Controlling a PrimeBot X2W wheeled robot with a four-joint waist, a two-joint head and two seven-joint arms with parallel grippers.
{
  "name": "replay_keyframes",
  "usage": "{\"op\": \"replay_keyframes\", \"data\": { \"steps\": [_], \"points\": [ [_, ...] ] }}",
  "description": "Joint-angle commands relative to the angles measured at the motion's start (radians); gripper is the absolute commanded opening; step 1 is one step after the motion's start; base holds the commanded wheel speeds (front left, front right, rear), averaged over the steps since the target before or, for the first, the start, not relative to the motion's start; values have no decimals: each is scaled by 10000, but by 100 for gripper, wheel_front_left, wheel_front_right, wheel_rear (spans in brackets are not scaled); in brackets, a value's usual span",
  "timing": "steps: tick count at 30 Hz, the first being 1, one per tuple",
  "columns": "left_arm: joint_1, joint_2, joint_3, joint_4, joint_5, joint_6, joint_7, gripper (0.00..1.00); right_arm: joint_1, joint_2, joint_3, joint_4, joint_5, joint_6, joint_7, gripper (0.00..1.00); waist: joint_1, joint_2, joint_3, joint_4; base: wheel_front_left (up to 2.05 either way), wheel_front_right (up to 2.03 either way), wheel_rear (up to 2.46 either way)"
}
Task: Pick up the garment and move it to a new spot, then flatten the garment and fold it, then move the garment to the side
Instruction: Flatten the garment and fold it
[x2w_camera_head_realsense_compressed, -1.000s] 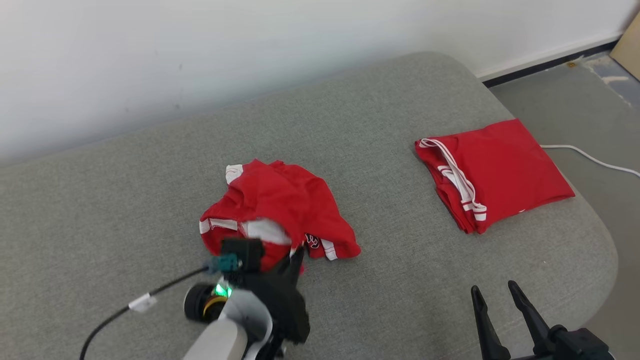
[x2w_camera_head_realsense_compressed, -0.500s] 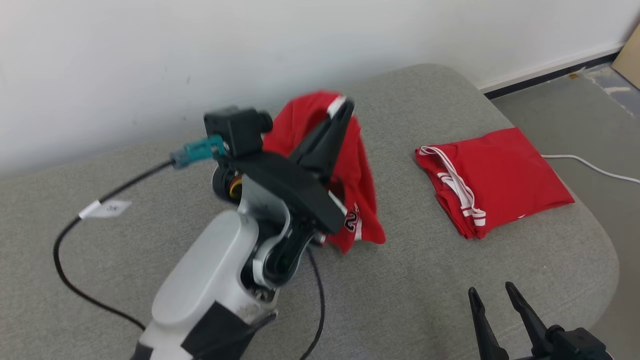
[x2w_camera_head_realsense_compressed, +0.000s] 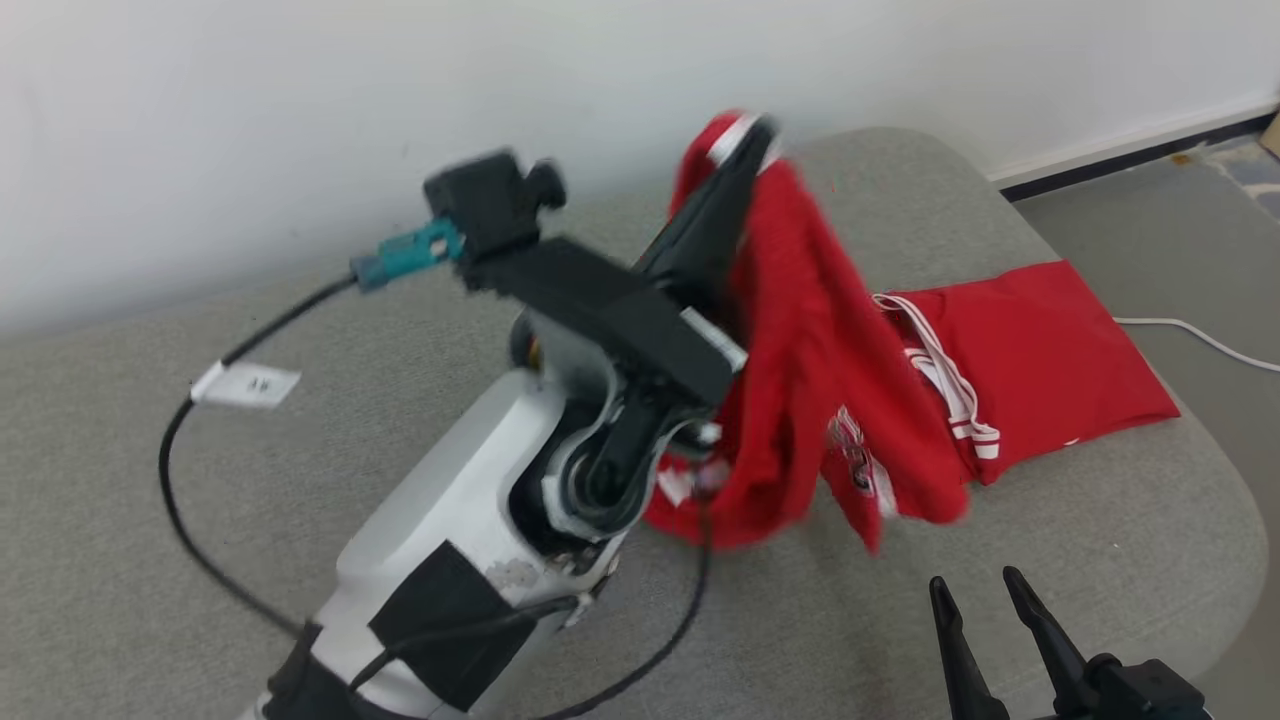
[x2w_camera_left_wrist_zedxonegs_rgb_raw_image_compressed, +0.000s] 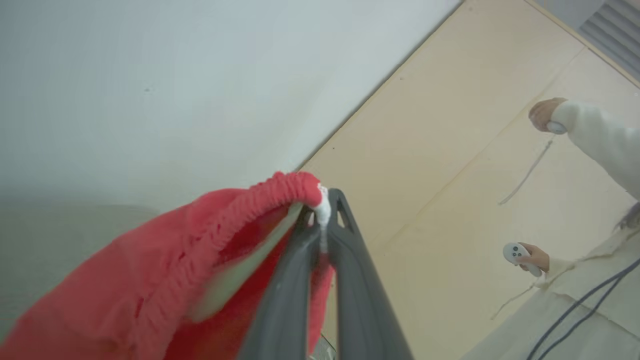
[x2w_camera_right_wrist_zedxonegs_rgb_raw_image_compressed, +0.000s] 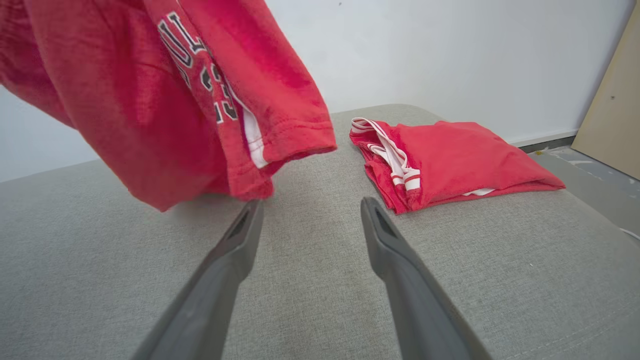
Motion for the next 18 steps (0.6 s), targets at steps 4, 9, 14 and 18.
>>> {"op": "replay_keyframes", "data": {
  "steps": [4, 9, 14, 18],
  "points": [
    [1341, 1005, -153, 1683, 322, 739, 0, 0, -21, 101, 111, 12, 21, -25, -70, 100, 1, -1, 119, 307, 0, 0, 0],
    [2757, 1897, -169, 2878, 25, 1138, 328, 0, -119, 62, 146, 23, 27, -25, -95, 100, 1, -1, 254, 599, 0, 0, 0],
    [3452, 2416, 55, 3216, -283, 1051, 361, 0, -178, -5, 158, -11, 16, -25, -58, 100, 1, -1, 363, 941, 0, 0, 0],
    [3640, 2703, 249, 3350, -201, 1047, 59, 0, -243, -36, 260, -32, 3, -25, 7, 100, 1, -1, 372, 1076, 0, 0, 0]
  ]
}}
